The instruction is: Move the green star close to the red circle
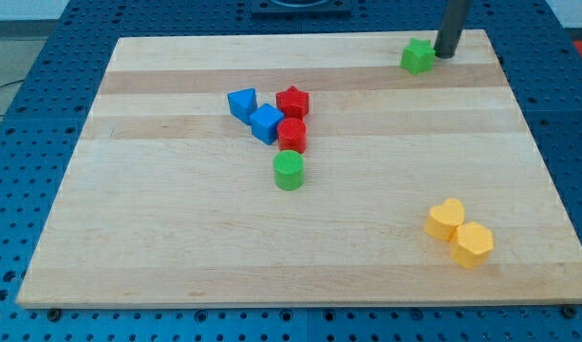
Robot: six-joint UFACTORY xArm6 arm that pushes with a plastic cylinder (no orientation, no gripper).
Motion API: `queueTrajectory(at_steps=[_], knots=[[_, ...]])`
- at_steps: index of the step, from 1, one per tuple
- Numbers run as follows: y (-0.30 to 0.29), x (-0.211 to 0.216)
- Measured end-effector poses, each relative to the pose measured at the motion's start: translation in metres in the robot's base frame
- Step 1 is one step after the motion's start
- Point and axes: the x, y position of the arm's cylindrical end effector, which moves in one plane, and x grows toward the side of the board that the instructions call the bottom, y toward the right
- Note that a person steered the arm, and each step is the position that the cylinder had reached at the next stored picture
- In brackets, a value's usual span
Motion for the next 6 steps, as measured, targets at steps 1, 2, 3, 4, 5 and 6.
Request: queueTrajectory(at_steps=[1, 2, 3, 4, 5, 6], knots=[[-0.115, 0.017], [-0.200, 0.072], [-0.263, 0.116], [-0.281, 0.103], [-0.234, 0.051], [-0.182, 0.053]])
